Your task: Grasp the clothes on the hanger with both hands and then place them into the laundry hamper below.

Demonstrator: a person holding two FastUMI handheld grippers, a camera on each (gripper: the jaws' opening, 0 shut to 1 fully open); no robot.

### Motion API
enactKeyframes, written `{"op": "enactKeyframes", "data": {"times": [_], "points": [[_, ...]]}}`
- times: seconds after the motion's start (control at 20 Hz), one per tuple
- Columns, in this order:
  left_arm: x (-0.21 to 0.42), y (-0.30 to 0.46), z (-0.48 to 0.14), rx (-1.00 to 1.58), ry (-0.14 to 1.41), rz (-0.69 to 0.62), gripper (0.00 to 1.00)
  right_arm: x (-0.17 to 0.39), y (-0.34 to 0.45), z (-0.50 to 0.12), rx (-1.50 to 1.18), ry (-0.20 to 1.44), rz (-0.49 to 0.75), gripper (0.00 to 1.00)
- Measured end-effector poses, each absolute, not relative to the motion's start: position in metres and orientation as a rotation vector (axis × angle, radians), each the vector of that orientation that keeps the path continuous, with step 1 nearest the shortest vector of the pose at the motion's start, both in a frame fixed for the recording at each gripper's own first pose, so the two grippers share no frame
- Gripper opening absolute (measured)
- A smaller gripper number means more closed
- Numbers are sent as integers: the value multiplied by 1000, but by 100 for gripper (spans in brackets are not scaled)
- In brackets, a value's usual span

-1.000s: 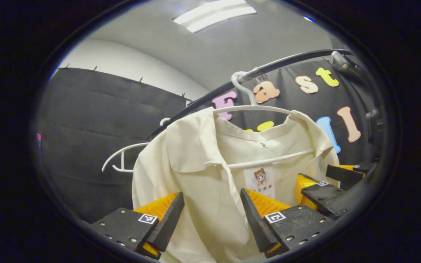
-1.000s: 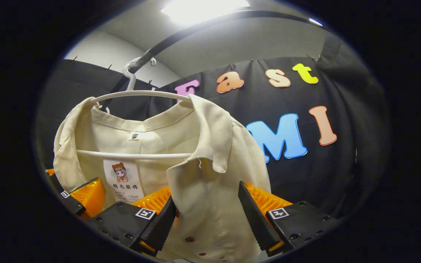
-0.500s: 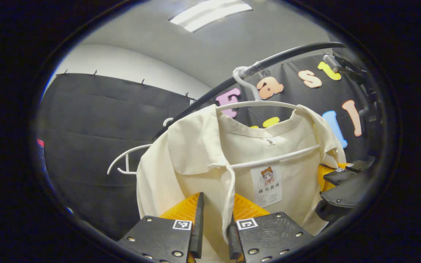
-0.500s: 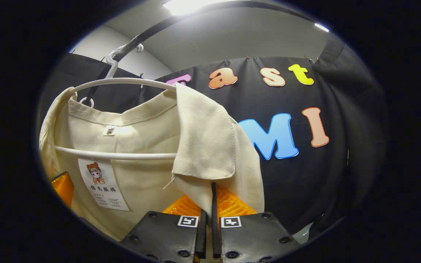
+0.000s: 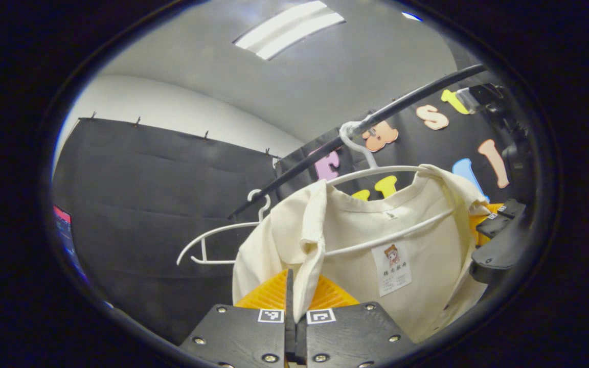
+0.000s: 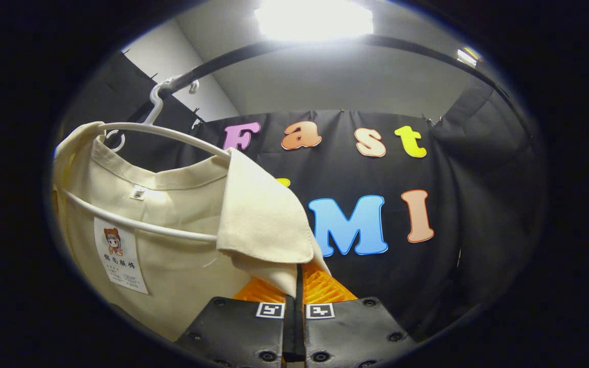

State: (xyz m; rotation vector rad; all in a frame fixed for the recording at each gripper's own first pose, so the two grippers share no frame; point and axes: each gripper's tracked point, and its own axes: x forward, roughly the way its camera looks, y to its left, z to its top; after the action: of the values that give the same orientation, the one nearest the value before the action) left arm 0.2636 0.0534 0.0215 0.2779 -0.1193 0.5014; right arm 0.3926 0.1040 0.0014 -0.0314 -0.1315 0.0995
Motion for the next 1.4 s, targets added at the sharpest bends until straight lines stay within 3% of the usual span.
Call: {"op": "enactKeyframes", "data": {"times": [0.8, 1.2, 1.4], "points": [[239, 95, 92, 395, -246, 603, 2, 408, 44, 67, -110, -379, -56, 1], [255, 129, 107, 401, -267, 579, 1, 439, 44, 63, -94, -372, -37, 1], [274, 143, 107, 383, -251, 529, 1, 464, 58, 49, -27, -308, 40, 1]]}}
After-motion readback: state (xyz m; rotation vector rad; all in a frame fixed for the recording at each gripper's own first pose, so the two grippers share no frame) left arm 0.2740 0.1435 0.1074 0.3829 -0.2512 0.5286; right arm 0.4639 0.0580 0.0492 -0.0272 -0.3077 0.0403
